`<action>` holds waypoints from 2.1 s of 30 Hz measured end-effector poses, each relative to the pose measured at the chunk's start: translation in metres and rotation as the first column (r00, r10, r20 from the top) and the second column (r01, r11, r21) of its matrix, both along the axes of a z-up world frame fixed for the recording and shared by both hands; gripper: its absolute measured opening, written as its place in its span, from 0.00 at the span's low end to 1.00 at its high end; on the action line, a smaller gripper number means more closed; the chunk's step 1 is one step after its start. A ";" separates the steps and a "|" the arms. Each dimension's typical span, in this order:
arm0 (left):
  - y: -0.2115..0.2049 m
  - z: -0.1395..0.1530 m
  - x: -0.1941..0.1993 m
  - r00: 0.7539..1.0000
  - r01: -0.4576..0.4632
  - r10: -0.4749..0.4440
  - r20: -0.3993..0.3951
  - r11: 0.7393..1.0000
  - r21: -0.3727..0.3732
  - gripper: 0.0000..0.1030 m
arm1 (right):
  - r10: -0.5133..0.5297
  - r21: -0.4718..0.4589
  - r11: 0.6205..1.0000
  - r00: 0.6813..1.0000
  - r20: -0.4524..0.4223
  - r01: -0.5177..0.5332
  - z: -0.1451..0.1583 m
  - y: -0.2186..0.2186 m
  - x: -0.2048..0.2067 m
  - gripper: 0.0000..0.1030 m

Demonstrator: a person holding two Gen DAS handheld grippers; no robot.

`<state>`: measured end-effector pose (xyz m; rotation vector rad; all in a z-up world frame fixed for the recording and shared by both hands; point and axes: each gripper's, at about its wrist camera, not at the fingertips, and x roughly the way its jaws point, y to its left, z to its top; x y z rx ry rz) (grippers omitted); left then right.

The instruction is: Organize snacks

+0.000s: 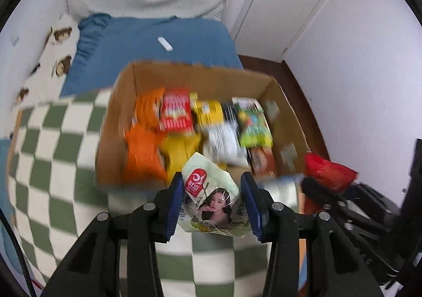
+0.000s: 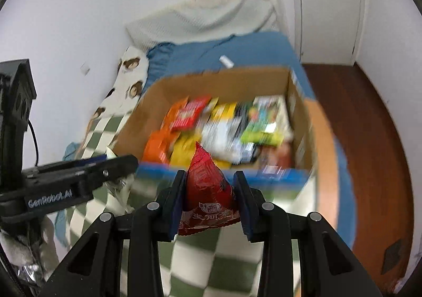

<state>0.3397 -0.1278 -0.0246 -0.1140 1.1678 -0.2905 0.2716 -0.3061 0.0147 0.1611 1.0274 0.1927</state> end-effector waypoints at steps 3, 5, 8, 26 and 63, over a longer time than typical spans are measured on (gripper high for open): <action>-0.003 -0.011 0.033 0.999 -0.002 0.003 -0.034 0.999 0.040 0.40 | -0.015 -0.015 1.000 1.000 -0.014 0.015 0.002 -0.011 0.034 0.38; -0.001 -0.030 0.057 0.996 -0.012 0.017 -0.088 0.998 0.059 0.40 | -0.016 -0.026 1.000 0.999 -0.051 0.015 -0.006 -0.015 0.057 0.38; 0.004 -0.061 0.080 0.986 -0.038 0.052 -0.160 0.995 0.092 0.41 | -0.020 -0.003 1.000 0.992 -0.128 0.020 -0.029 -0.020 0.084 0.38; 0.012 -0.090 0.077 0.980 -0.041 0.082 -0.180 0.974 0.223 0.92 | -0.072 -0.168 0.986 0.935 -0.348 0.014 -0.095 -0.012 0.117 0.96; 0.048 0.056 -0.110 0.964 -0.168 0.126 0.234 0.971 0.170 0.93 | -0.091 -0.201 0.973 0.991 0.099 0.110 0.067 0.005 -0.061 0.98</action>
